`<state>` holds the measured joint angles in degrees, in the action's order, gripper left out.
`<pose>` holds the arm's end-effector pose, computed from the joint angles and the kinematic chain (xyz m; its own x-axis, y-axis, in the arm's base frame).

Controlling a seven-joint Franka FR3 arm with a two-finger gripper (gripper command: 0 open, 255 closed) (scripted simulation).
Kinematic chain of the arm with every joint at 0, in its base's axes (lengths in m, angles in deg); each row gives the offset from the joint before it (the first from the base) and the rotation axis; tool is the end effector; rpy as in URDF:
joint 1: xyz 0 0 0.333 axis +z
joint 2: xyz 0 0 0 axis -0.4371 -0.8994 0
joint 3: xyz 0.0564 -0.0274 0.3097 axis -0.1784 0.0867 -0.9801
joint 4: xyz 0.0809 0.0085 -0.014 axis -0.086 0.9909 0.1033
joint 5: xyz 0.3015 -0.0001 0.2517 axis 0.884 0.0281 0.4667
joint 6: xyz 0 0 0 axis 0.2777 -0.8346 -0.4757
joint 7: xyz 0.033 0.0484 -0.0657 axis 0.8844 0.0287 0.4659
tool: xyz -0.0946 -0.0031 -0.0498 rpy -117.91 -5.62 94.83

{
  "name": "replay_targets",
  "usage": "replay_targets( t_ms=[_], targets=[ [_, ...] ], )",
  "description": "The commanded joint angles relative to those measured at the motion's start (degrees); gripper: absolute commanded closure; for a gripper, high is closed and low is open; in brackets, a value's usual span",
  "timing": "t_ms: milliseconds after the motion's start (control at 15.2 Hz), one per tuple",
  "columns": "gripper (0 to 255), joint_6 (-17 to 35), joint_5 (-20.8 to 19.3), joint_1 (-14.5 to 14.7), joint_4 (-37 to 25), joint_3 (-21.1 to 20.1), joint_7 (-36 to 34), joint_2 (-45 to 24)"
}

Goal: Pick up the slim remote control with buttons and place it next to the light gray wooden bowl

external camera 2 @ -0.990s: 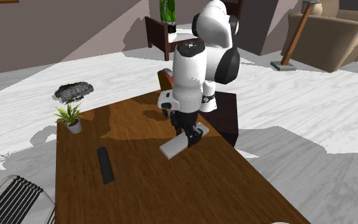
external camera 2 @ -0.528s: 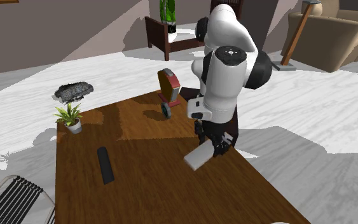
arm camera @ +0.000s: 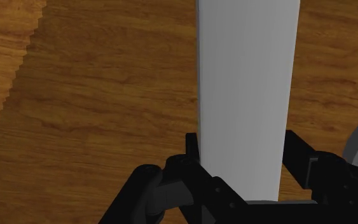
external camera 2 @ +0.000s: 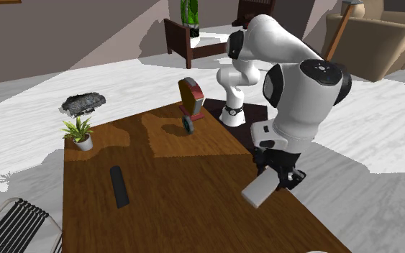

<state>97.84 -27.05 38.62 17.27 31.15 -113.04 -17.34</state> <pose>0.6862 0.1549 0.4889 0.8078 -0.5894 0.0088 -0.5895 -0.8076 0.0188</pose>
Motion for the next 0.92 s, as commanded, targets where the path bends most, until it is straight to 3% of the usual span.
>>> replay_targets(
  t_ms=[0,858],
  targets=[
    [255,-1.3,-0.2,1.3,-3.4,-0.4,-1.7,-2.1],
    [255,8.7,-0.2,1.2,6.7,-0.4,-1.9,-2.0]
  ],
)
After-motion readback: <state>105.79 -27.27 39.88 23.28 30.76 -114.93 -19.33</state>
